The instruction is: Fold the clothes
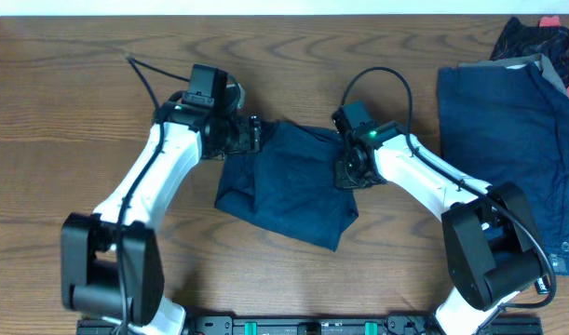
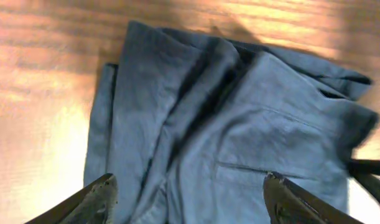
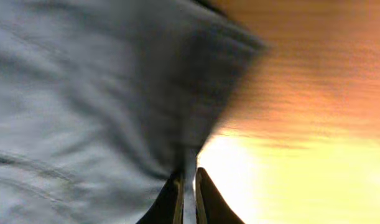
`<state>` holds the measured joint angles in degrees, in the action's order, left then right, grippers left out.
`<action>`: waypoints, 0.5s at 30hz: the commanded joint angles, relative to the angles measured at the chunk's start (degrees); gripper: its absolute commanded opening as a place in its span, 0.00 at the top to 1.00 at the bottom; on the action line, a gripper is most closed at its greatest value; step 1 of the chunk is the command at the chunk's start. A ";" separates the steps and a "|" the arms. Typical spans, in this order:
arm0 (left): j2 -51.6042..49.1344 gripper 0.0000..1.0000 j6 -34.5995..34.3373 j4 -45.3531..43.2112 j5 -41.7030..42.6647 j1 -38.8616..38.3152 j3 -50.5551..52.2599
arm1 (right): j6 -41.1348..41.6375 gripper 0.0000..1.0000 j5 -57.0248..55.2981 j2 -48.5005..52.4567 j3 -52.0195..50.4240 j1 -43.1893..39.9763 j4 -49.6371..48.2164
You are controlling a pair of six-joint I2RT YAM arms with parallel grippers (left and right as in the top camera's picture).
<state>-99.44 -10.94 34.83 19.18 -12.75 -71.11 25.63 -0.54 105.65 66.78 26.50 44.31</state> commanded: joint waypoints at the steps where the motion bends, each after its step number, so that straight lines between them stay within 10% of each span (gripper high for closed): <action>1: -4.22 0.26 6.78 -2.40 1.75 0.04 -0.11 | 7.13 0.92 -5.07 -1.51 0.61 -0.66 -0.22; 7: -8.48 0.26 9.29 -8.24 8.07 -0.04 -0.11 | 8.50 0.71 -2.36 -1.49 0.61 -1.81 -3.52; 15: -10.86 0.27 9.70 -9.07 8.07 -0.76 -0.09 | 8.17 0.69 -1.16 -1.31 0.52 -1.86 -8.04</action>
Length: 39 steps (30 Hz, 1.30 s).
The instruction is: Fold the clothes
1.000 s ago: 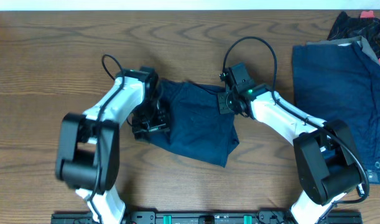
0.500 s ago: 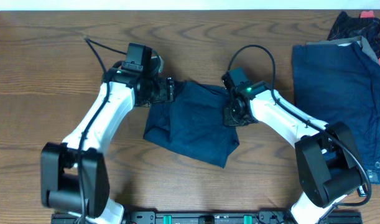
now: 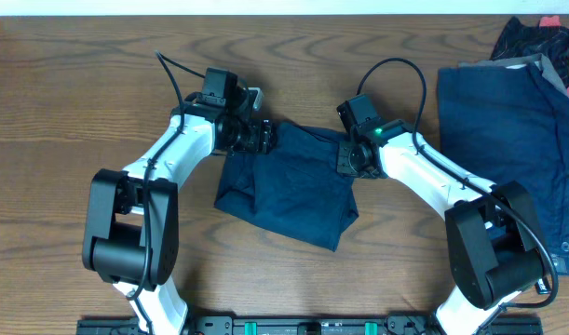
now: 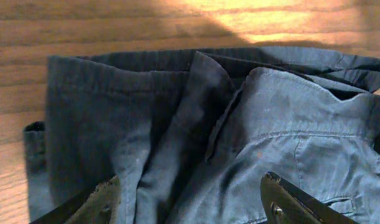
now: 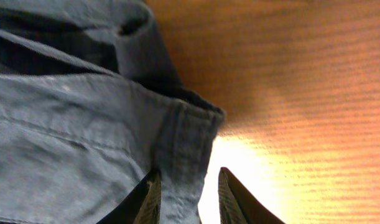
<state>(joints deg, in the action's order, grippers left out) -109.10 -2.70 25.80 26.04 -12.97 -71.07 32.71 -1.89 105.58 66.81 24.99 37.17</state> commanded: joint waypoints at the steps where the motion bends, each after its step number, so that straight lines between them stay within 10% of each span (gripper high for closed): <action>1: -1.46 0.27 1.46 -0.04 1.20 -0.70 -0.11 | 1.07 0.69 0.17 -1.09 0.48 -0.35 -1.22; 12: -3.48 0.24 2.78 -2.14 0.26 -3.89 -0.04 | 1.09 0.70 -0.09 1.88 0.48 -0.35 -3.76; 14: -3.48 0.34 2.80 -2.16 -0.31 -3.89 -0.04 | 1.09 0.79 -0.13 2.12 0.48 -0.35 -4.04; 19: -3.39 0.94 2.67 -2.03 -1.18 -3.87 -0.04 | 1.09 0.99 -0.94 2.25 0.48 -0.35 -4.28; 39: 19.63 0.94 -4.87 15.08 -2.80 -3.82 -0.07 | -13.29 0.99 4.15 -12.63 0.72 -0.92 -5.95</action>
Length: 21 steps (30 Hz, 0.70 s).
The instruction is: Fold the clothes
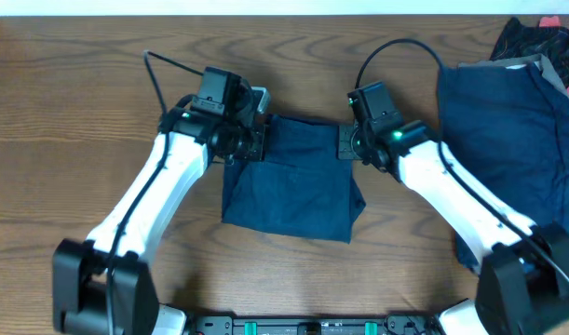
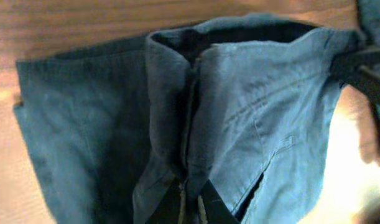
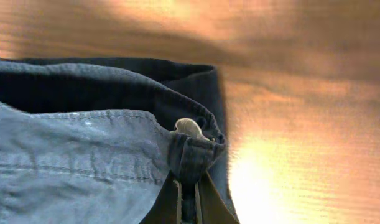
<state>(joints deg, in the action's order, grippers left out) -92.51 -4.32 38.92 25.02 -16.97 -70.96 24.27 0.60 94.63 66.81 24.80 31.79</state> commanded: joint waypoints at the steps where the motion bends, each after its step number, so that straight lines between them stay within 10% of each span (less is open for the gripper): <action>1: 3.82 0.94 -4.42 3.06 -3.43 0.17 -0.17 | -5.70 0.99 2.19 -1.92 0.72 -0.72 -0.87; 21: -7.28 0.85 -9.33 -8.79 -25.00 0.17 3.74 | -8.07 0.99 4.76 10.08 0.70 -0.61 -8.76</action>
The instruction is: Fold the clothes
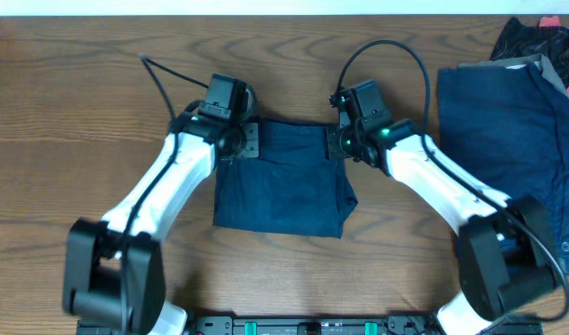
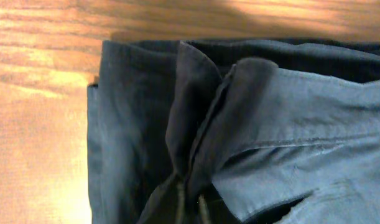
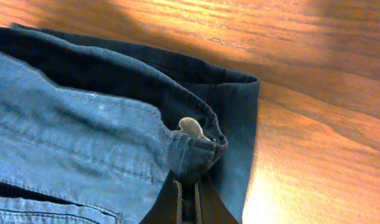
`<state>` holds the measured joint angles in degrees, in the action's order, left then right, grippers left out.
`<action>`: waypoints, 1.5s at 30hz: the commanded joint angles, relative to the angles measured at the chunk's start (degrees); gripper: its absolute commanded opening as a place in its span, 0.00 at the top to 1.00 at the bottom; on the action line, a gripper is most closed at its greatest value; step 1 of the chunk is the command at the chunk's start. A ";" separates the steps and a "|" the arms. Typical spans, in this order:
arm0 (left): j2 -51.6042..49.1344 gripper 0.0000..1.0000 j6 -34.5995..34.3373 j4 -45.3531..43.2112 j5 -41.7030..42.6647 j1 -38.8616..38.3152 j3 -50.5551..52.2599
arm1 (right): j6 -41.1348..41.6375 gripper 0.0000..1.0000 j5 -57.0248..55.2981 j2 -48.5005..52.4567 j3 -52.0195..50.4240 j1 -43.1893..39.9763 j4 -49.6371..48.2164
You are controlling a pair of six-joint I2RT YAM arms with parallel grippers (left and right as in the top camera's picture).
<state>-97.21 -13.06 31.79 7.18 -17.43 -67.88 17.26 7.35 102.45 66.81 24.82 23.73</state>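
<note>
A dark blue pair of jeans lies folded as a squarish bundle mid-table, its waistband along the far edge. My left gripper is shut on the waistband's left corner. My right gripper is shut on the right corner, beside the metal button. Both corners sit low at the table. In the wrist views the fingers pinch denim layers.
A pile of other dark blue clothes covers the table's right side, with darker garments at the far right corner. Bare wooden table lies to the left and in front of the bundle.
Both grippers, still pinching the waistband corners, have moved slightly toward the far edge. The jeans' near edge now lies straighter and the bundle sits more square.
First the jeans lay skewed and rumpled, my right gripper pinching cloth and my left open over them. Then both stood open at the far corners. Later both were shut on the waistband corners, and now the bundle lies squared between them.
</note>
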 commanded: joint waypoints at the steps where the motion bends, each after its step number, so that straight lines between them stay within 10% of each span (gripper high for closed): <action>1: -3.67 0.72 -0.61 -2.86 -7.82 0.66 0.66 | -1.05 0.98 -2.01 3.19 0.70 -0.63 -1.33; 3: -5.27 0.44 -0.59 -5.22 -7.89 0.70 0.66 | -0.90 0.87 -2.45 4.48 0.70 -0.63 -1.88; 6: -5.70 0.29 -0.57 -7.13 -7.89 0.96 0.55 | -0.59 0.75 -3.06 4.33 0.70 -0.90 -1.55; 18: -0.04 0.00 -0.55 1.44 -1.36 6.47 -0.66 | -0.66 0.76 1.97 -9.25 0.74 0.00 5.18; 37: -15.85 0.02 8.00 1.99 25.92 10.67 -0.55 | -0.57 0.78 2.08 7.93 0.57 6.34 11.61; 45: -15.82 0.46 8.41 1.60 26.12 10.67 -0.59 | -0.59 0.81 1.88 8.68 0.57 6.21 11.39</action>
<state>-111.79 -5.85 33.43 31.55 -6.74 -68.69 16.91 9.43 108.88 67.57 30.52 35.11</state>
